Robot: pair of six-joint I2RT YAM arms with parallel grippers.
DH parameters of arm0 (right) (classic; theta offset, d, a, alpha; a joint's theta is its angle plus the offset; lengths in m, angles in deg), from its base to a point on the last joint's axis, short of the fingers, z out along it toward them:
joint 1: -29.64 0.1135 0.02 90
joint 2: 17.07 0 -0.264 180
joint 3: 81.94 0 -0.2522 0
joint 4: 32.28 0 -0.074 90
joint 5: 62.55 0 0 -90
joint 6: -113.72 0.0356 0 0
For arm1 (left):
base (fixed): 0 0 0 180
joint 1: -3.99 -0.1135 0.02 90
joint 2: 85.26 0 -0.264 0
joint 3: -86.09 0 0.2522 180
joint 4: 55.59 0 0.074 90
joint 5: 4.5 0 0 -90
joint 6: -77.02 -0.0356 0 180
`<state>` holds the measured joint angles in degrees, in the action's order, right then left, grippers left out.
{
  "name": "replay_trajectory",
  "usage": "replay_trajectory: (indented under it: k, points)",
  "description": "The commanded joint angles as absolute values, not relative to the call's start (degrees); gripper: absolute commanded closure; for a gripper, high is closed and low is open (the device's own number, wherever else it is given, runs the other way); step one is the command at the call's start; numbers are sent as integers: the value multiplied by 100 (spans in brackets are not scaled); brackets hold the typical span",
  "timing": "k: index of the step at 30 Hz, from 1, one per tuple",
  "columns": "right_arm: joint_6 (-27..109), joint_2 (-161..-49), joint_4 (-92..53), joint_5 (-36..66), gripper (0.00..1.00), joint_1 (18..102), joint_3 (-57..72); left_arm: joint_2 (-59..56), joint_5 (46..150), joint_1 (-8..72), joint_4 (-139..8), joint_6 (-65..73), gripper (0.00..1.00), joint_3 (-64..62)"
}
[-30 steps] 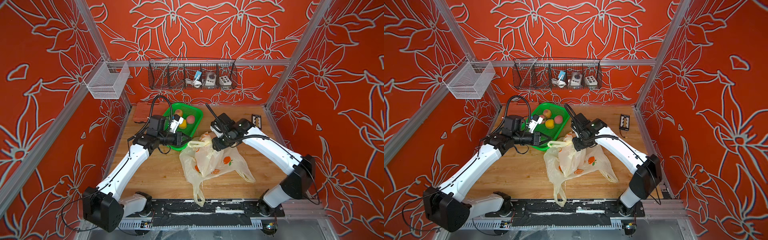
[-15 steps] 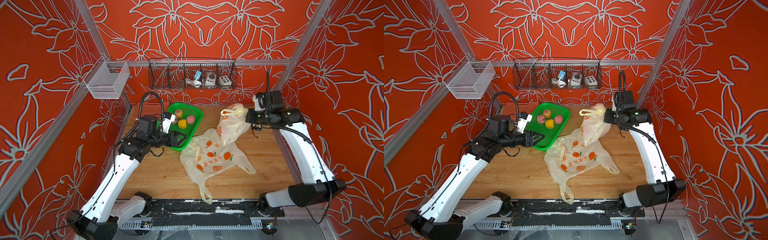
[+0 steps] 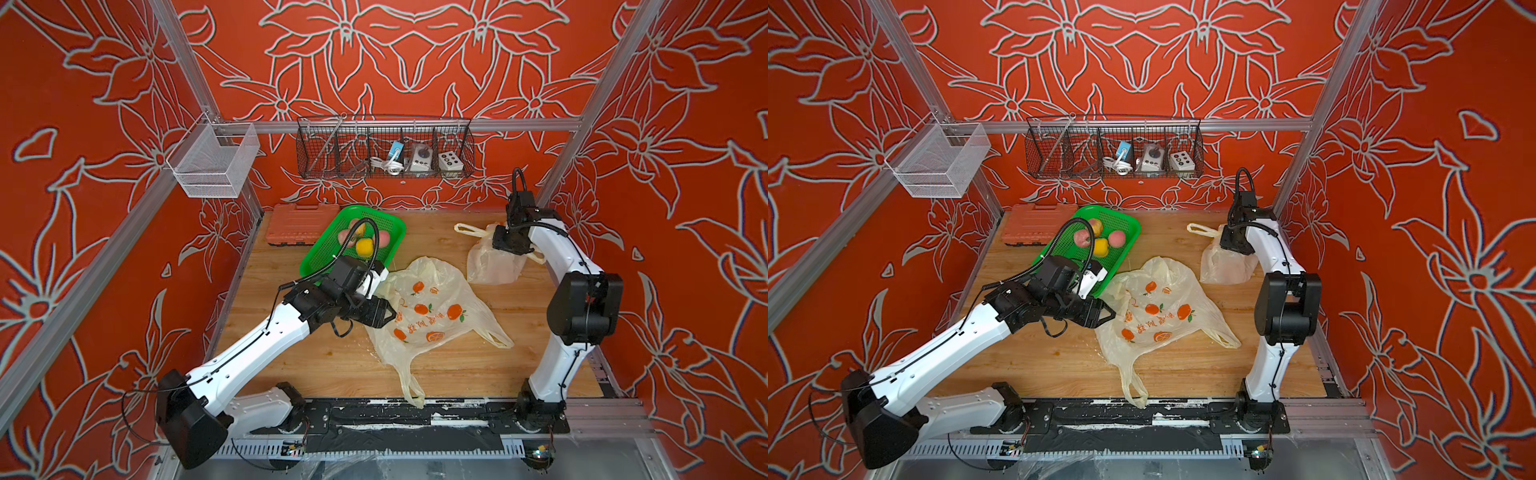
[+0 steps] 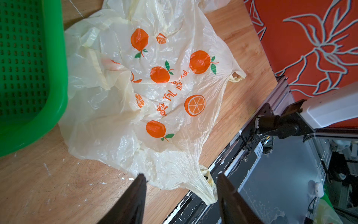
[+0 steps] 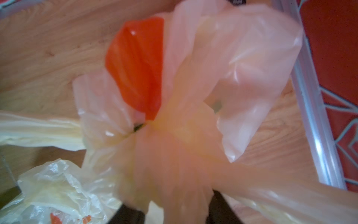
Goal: Place the peach into a plastic bag & tie a knot
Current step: Place the plastic bag at the center of the board, then pick up the plastic bag at the center of the board.
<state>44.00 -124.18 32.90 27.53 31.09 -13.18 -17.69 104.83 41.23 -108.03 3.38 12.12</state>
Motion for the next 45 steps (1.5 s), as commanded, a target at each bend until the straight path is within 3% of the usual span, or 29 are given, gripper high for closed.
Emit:
replay_trajectory:
  k: [1,3,11,21,25,29,31,40,45]
  points:
    - [4198,-11567,4049,3011,31,3298,-1623,-1636,10328,4285,-10669,223,38,1253]
    - [4043,-10945,4435,3126,26,3527,-1341,-1619,10474,4467,-10514,163,35,1299]
    - [4269,-8770,4547,3025,27,3841,817,-602,10128,6046,-10141,-788,26,775]
    - [4315,-8554,4292,2667,27,3674,1007,2147,9056,6560,-10758,-2078,24,-809]
    - [4322,-8564,4268,2493,28,3634,969,2614,7740,6456,-10610,-2261,41,-1082]
    - [4418,-8342,4039,2221,28,3511,1314,2144,8014,6024,-10354,-1983,85,-1305]
    - [4429,-8244,4080,2002,29,3297,1351,1786,8680,5758,-10564,-1695,100,-1559]
    - [4691,-8341,4489,2352,27,2525,684,898,12085,3843,-10275,1345,100,-2464]
    - [4816,-8253,4310,1037,29,2450,977,555,12564,3331,-8558,3118,100,-1871]
